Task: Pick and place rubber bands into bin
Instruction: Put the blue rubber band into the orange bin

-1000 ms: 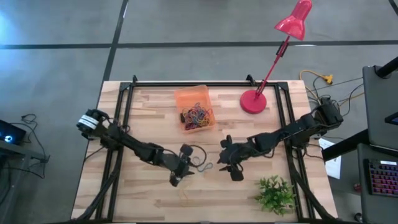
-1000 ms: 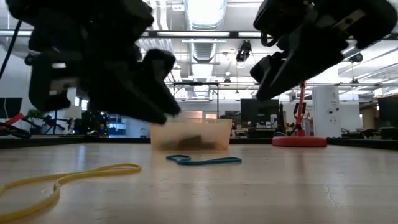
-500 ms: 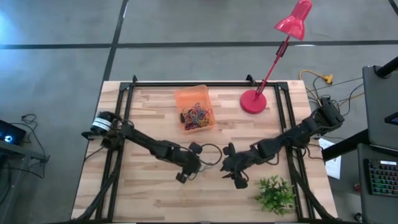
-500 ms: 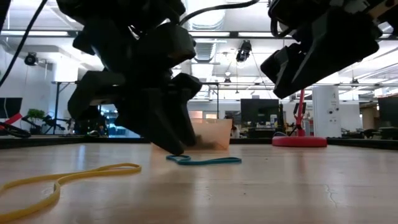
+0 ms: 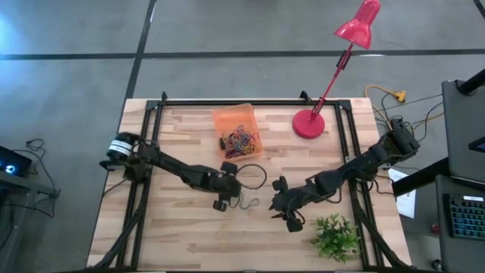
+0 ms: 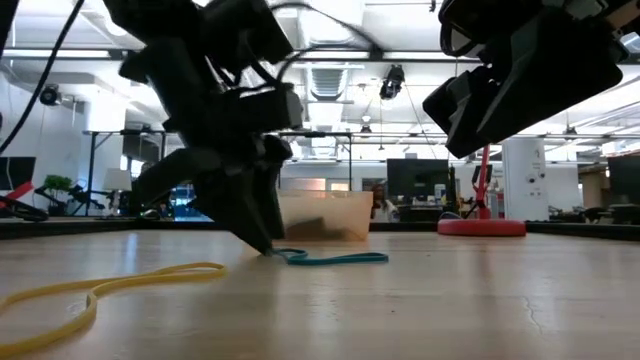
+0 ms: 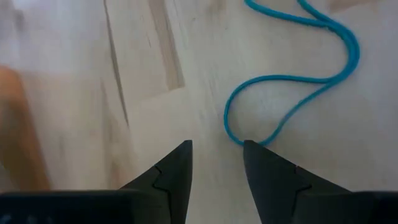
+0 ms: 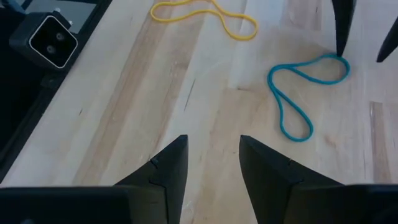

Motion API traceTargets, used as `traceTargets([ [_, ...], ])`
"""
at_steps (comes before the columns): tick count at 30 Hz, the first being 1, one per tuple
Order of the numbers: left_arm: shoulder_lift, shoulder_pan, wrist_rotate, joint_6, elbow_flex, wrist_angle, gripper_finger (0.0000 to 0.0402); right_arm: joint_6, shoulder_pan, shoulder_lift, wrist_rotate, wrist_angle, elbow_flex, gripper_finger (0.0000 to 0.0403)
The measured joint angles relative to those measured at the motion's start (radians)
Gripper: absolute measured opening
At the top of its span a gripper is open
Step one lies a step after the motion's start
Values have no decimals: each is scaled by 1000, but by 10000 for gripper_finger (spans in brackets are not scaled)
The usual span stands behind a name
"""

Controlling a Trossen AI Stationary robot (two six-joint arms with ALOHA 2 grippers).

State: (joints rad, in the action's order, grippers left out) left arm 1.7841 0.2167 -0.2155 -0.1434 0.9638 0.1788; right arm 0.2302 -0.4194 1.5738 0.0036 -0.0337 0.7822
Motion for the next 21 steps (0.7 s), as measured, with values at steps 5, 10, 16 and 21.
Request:
traceTargets([
  [5, 7, -36, 129, 33, -5, 0, 129, -1, 0, 0, 0, -2, -1, 127],
  [10, 12, -36, 152, 27, 1, -2, 129, -1, 0, 0, 0, -6, -1, 122],
  [16, 17, -33, 269, 10, 2, -44, 129, -1, 1, 0, 0, -6, -1, 120],
  [21, 18, -32, 342, 22, -2, -92, 129, -1, 1, 0, 0, -6, -1, 115],
])
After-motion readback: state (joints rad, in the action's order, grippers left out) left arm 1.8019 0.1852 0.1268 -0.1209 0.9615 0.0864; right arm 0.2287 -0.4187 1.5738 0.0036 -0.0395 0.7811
